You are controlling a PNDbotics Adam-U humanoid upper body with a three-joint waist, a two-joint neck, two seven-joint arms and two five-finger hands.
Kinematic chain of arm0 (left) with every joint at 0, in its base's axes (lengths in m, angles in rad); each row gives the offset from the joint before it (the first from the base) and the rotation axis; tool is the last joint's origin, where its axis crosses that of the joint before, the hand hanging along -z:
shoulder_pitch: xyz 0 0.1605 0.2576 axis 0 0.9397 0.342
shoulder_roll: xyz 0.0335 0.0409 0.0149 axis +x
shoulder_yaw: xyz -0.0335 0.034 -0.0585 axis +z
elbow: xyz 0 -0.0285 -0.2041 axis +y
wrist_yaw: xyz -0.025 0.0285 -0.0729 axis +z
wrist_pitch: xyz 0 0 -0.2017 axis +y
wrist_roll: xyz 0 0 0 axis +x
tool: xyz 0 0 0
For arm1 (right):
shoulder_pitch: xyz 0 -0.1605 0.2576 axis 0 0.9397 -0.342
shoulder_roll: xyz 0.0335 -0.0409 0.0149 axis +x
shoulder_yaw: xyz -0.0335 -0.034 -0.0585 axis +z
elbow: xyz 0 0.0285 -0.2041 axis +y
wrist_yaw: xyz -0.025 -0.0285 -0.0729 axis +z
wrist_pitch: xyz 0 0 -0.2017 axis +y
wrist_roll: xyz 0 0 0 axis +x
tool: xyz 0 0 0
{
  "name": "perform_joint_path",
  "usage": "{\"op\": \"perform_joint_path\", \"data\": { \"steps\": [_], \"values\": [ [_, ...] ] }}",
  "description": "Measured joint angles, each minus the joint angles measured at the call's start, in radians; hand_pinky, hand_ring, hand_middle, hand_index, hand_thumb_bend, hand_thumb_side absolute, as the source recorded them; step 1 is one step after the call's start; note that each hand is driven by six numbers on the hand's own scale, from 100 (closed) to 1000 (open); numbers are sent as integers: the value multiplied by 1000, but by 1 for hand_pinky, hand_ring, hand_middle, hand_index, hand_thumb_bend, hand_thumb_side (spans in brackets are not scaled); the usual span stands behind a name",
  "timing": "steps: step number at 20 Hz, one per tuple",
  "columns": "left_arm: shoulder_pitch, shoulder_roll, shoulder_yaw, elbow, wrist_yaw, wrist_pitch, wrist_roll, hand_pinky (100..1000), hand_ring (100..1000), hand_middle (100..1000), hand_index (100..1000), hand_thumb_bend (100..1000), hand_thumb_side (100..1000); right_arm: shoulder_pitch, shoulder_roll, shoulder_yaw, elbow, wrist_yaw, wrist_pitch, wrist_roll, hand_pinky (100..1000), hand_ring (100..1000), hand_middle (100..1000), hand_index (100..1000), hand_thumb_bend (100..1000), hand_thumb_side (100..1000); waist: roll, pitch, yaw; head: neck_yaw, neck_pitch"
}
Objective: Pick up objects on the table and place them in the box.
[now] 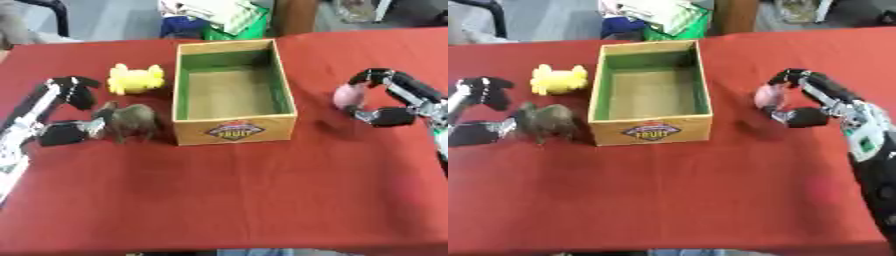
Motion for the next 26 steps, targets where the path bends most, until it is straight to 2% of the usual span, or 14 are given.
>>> {"op": "perform_joint_path", "data": {
  "steps": [3,5,6,7,8,10,13,15,16,17,18,23,25,26],
  "values": [
    [0,0,0,0,2,1,-1,614,559,513,781,326,236,-9,10,1,4,66,12,-71,563,601,659,773,100,509,0,0,2,-1,0],
    [0,0,0,0,3,1,-2,614,560,513,781,323,236,-9,15,3,9,102,20,-111,571,611,681,789,100,522,0,0,3,-1,0],
    [0,0,0,0,3,1,-2,614,560,513,781,323,236,-9,16,6,13,118,22,-124,582,625,698,802,121,547,0,1,3,-1,0],
    [0,0,0,0,3,1,-2,614,560,513,782,321,236,-9,16,6,17,132,22,-133,596,648,722,815,198,589,0,1,3,-1,0],
    [0,0,0,0,4,1,-2,615,560,513,782,321,236,-9,16,6,22,142,21,-138,609,667,739,822,237,608,0,1,3,-1,0],
    [0,0,0,0,6,1,-2,615,560,513,781,318,236,-8,16,7,29,157,16,-138,633,704,763,835,279,631,-1,1,3,-1,0],
    [0,0,0,0,7,1,-3,615,560,513,782,316,236,-7,16,7,35,174,7,-124,661,744,784,848,283,646,-2,1,2,-1,0],
    [0,0,0,0,7,1,-3,615,560,514,782,315,236,-7,15,6,36,186,7,-117,659,741,787,851,226,631,-2,1,2,-1,0],
    [0,0,0,0,7,2,-3,615,561,514,782,314,237,-7,15,6,38,194,9,-116,651,733,789,852,173,607,-2,1,1,-1,0],
    [0,0,0,0,7,2,-4,615,561,514,782,314,237,-7,14,5,41,200,11,-116,649,731,789,852,163,601,-2,1,1,-1,0],
    [0,0,0,0,7,2,-4,616,561,514,782,314,237,-7,14,5,43,205,14,-118,632,718,788,851,100,562,-2,1,1,-1,0],
    [0,0,0,0,7,2,-4,616,562,515,782,313,237,-6,14,-1,59,218,20,-138,594,672,787,849,100,444,1,1,1,-4,0],
    [0,0,0,0,7,2,-5,616,562,515,782,312,237,-6,14,-1,61,218,17,-146,553,623,780,844,100,385,1,1,1,-6,0],
    [0,0,0,0,7,2,-5,616,562,515,782,311,237,-7,14,-1,62,218,16,-151,511,577,747,821,100,343,1,1,1,-8,0]
  ]
}}
